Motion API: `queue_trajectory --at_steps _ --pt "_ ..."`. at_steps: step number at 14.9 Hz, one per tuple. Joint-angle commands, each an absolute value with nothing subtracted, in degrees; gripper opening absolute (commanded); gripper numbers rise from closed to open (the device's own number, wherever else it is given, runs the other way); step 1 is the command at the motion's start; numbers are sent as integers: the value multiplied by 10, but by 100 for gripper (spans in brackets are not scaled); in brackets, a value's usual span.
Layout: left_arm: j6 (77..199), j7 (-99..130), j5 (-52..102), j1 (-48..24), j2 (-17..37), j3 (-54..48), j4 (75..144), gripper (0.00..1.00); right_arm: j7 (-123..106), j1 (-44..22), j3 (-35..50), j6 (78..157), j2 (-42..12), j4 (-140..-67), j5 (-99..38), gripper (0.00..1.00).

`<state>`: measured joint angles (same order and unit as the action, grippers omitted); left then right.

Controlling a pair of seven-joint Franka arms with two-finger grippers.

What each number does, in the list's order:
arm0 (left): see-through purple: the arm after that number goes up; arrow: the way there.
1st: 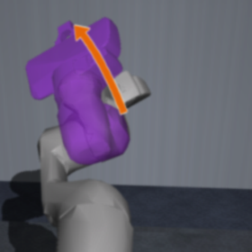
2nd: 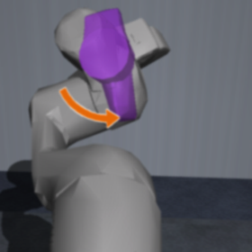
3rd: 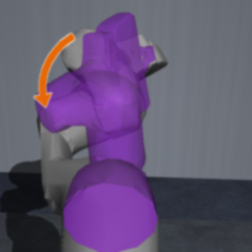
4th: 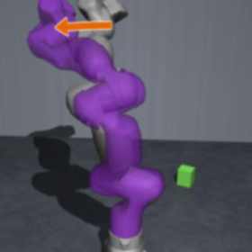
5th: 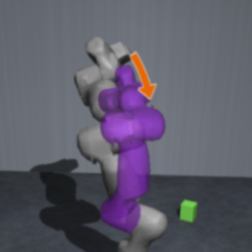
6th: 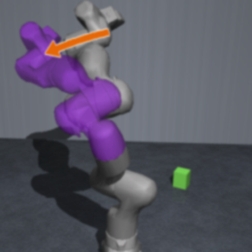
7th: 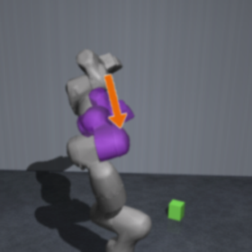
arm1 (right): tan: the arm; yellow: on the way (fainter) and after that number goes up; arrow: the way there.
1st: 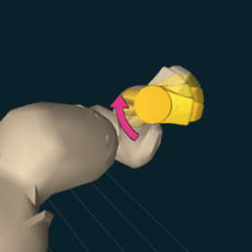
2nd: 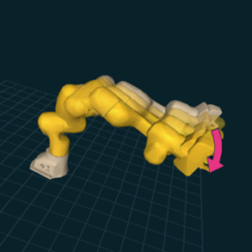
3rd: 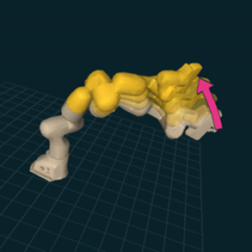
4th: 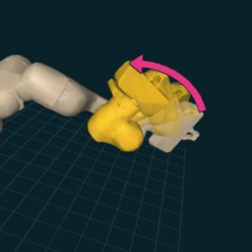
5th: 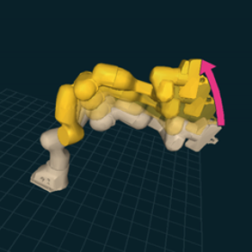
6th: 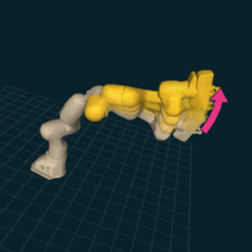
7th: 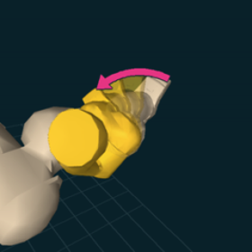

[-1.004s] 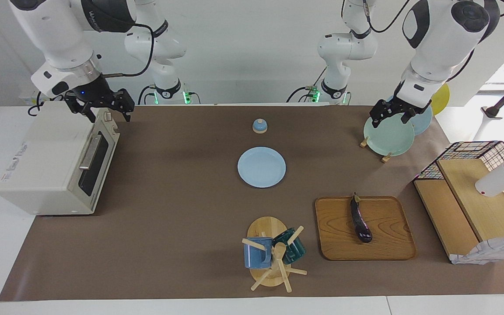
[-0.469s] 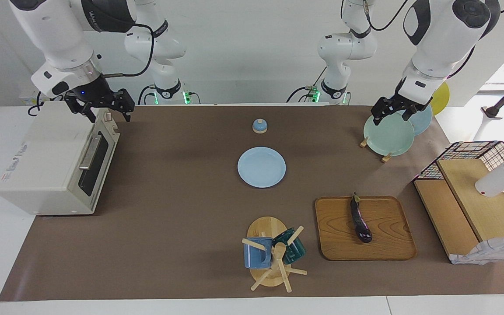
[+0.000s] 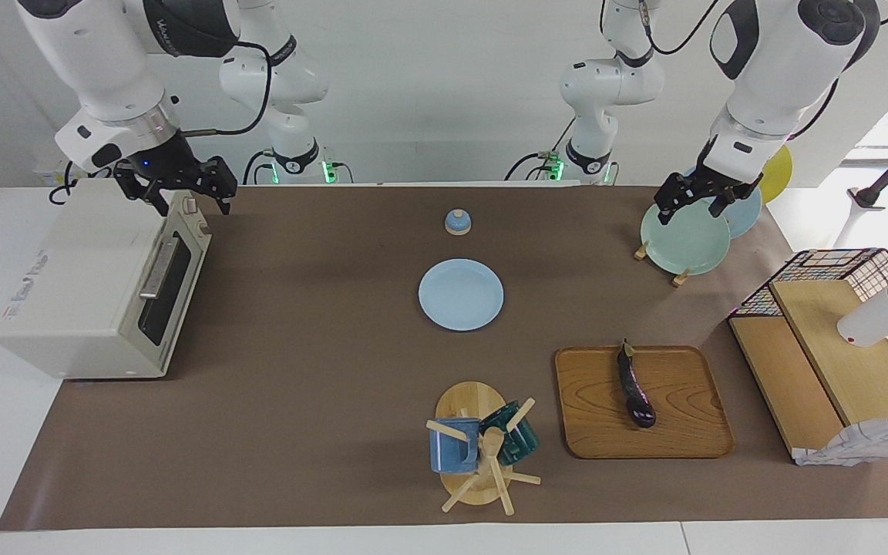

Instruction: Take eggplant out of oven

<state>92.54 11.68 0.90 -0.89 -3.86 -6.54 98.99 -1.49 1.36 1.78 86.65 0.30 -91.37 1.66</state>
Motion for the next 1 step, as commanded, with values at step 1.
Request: queue_trajectory --at_steps 1 --pt "933 115 21 4 -51 -73 1002 100 -11 16 20 874 7 -916 18 100"
